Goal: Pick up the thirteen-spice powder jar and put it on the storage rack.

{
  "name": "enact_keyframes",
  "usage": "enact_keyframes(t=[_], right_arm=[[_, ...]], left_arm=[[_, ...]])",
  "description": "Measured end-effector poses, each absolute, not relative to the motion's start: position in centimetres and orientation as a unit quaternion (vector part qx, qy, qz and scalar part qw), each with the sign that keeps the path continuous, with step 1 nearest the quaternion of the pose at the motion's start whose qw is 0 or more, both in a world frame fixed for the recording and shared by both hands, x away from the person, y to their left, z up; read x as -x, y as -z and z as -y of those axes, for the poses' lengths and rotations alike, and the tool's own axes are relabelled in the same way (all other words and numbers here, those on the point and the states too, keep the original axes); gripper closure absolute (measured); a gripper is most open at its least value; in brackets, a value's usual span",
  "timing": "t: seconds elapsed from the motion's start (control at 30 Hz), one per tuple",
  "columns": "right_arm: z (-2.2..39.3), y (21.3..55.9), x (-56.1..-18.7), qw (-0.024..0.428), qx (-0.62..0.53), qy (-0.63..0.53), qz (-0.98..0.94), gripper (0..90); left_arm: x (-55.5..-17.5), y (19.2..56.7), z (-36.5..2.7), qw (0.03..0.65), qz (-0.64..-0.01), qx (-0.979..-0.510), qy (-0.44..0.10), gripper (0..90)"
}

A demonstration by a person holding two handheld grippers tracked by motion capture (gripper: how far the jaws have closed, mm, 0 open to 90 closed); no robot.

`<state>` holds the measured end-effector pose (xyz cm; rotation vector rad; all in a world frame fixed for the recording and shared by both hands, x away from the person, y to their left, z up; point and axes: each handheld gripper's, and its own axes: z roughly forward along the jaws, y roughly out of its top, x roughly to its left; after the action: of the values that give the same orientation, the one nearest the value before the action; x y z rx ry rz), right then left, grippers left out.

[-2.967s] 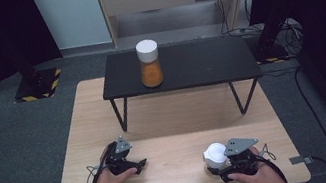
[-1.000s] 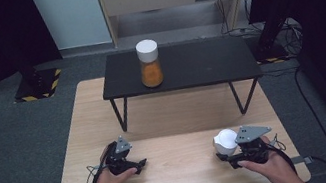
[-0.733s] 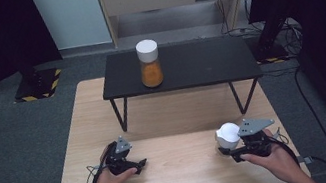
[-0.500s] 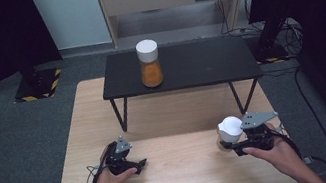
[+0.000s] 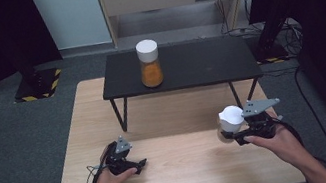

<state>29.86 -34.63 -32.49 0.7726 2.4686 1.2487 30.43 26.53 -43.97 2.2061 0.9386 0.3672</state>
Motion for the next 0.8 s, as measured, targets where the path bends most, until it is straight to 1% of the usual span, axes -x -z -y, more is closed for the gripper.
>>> enact_keyframes(t=[0.23,0.8], right_arm=[[34.5,31.3,-30.6,0.134,-0.263,-0.431,-0.853,31.6],[35.0,26.8,-32.5,0.136,-0.254,-0.427,-0.857,31.6]], left_arm=[[-30.4,44.0,-26.5,0.350,-0.362,-0.852,-0.142,0.0],[-30.4,44.0,-26.5,0.350,-0.362,-0.852,-0.142,0.0]])
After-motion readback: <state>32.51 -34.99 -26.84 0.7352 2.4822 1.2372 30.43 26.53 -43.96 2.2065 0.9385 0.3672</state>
